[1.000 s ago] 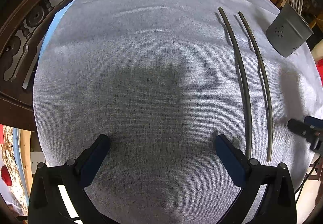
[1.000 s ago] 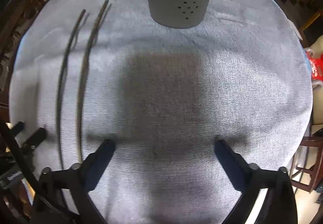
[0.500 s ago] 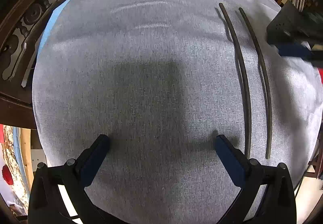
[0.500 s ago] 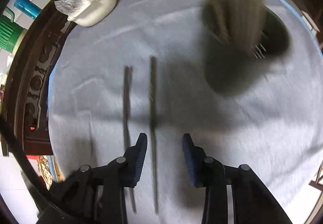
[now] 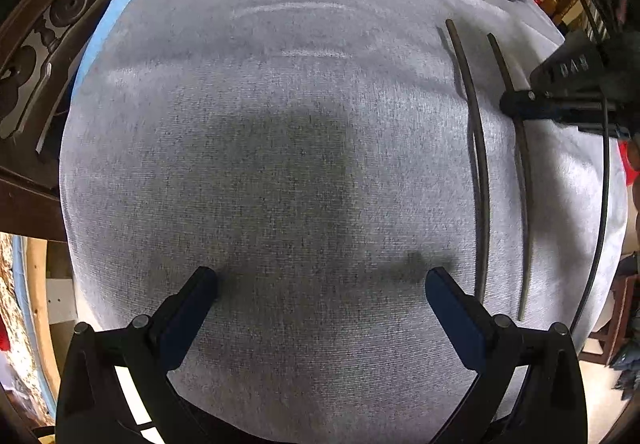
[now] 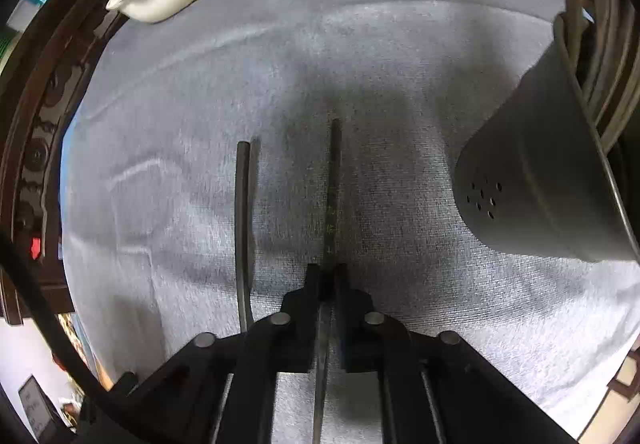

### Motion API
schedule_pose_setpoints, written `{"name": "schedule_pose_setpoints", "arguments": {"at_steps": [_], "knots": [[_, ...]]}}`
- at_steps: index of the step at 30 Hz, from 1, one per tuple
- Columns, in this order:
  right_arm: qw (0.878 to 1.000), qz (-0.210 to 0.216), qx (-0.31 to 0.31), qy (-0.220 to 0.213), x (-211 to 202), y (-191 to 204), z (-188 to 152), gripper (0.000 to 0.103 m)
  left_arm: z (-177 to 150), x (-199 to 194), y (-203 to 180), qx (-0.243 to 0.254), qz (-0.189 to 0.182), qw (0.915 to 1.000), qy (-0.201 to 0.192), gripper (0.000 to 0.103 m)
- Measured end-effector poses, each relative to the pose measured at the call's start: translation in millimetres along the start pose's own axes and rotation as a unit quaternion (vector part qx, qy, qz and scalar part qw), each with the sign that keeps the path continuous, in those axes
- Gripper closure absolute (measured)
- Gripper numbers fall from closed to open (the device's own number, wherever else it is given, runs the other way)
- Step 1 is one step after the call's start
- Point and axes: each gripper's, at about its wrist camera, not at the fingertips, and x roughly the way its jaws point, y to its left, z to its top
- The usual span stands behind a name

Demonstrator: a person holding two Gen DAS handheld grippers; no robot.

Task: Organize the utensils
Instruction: 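Close the right tool on one of the last two chopsticks, then close the left tool on the last chopstick on the cloth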

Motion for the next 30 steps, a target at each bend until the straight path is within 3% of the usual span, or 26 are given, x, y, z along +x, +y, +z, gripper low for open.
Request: {"name": "schedule_pose_setpoints", "arguments": {"at_steps": [8, 16, 20, 24, 26, 30], "knots": [[1.000, -0.006, -0.025, 0.002, -18, -22, -30, 0.097, 27, -4, 1, -0.022, -0.022, 0.9993, 0.023, 0.008], [0.999, 0.000, -0.044, 0.010, -23, -51, -66, 0.097, 88, -19, -32, -0.002, -0.033, 0.9990, 0.030, 0.008], [0.999, 0.009, -0.037, 0.017, -19, -76, -84, 0.097, 100, -12, -49, 0.003, -0.034, 0.9980, 0.052, 0.009], [0.999, 0.017, -0.036, 0.017, -19, -93, -94, 0.097, 107, -2, -65, 0.005, -0.037, 0.9958, 0.084, 0.030], [0.999, 0.022, -0.038, 0.018, -17, -99, -94, 0.097, 121, 1, -71, -0.002, -0.051, 0.9939, 0.098, 0.030], [0.999, 0.031, -0.038, 0.015, -18, -109, -99, 0.097, 147, 4, -80, -0.008, -0.030, 0.9945, 0.100, 0.031]]}}
